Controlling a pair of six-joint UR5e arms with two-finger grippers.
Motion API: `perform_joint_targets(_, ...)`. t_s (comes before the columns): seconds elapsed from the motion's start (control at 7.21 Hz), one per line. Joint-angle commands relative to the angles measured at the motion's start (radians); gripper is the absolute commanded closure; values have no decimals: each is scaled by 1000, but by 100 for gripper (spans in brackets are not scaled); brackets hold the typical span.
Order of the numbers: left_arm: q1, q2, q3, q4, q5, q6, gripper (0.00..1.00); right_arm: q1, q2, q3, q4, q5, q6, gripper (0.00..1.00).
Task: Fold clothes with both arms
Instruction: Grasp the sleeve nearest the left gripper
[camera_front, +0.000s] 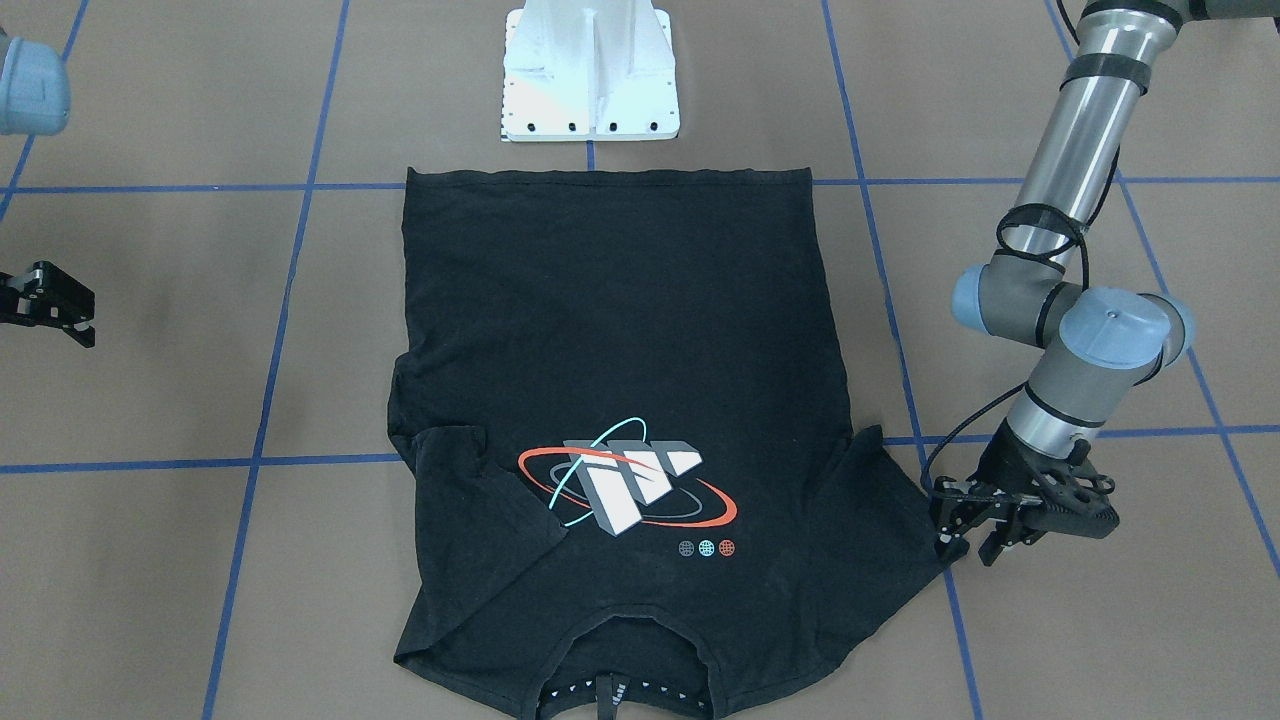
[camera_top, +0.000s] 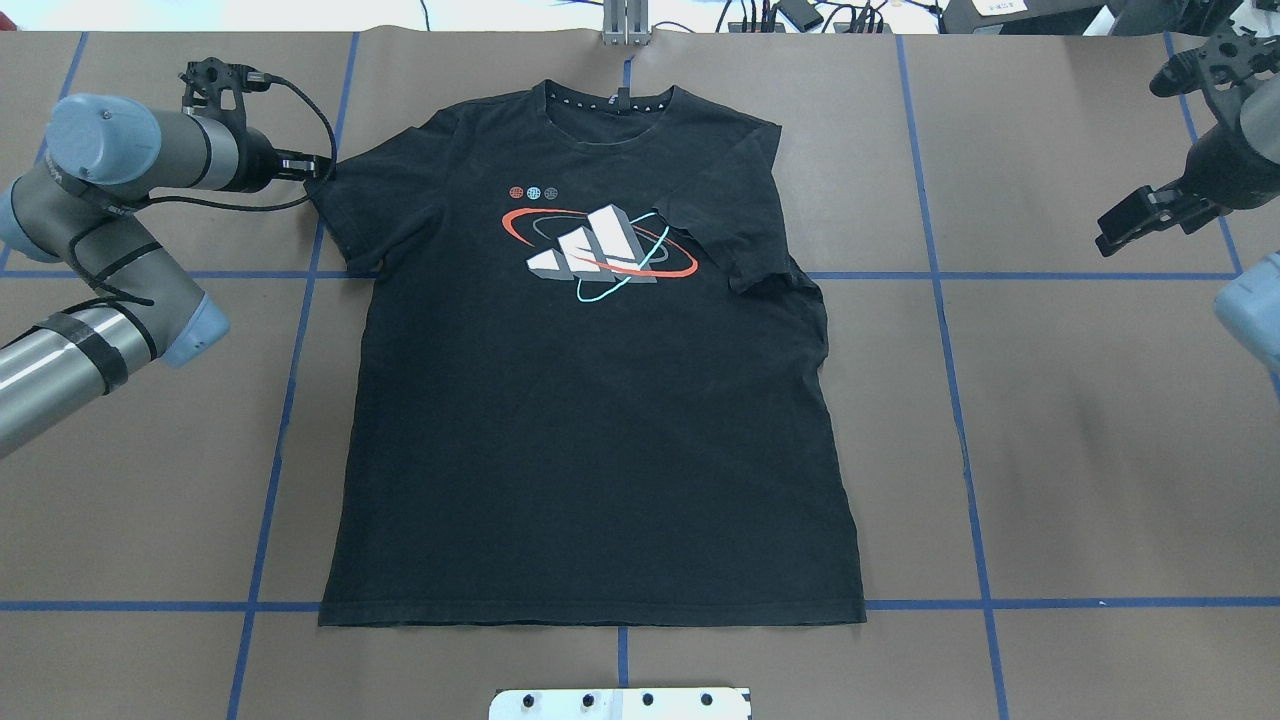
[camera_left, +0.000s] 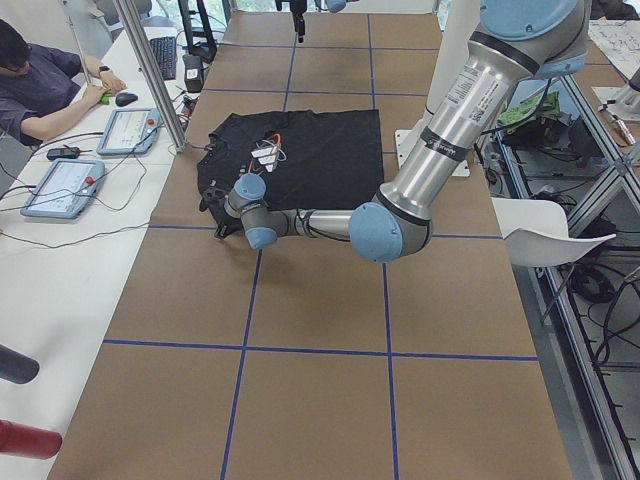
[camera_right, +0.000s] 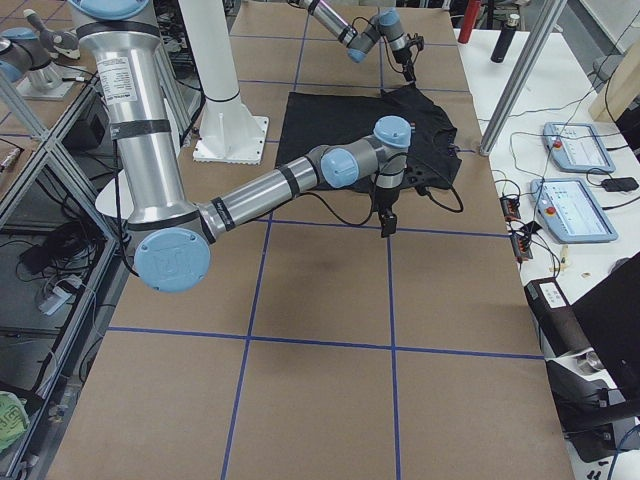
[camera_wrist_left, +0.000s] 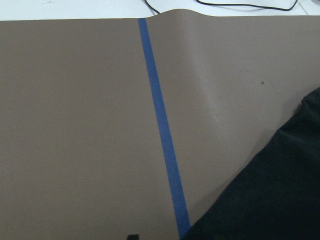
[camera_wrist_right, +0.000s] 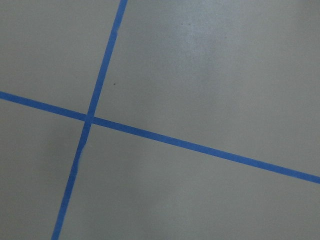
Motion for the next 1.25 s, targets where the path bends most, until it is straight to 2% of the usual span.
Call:
perform_joint_targets(0.0,0,0,4,0,0,1,41,0,2,-2,0,-1,4,0)
perform_joint_targets(0.28,2,1,3,0,0,1,42,-1,4,-2,0,-1,4,0)
perform_joint_targets(0.42,2,1,1,0,0,1,51,-1,7,-2,0,-1,5,0)
perform_joint_targets(0.69,3,6,0,0,0,1,58,-1,7,-2,0,-1,7,0)
perform_joint_targets(1.11,3,12,-3,0,-1,7,58,-1,8,-2,0,-1,7,0)
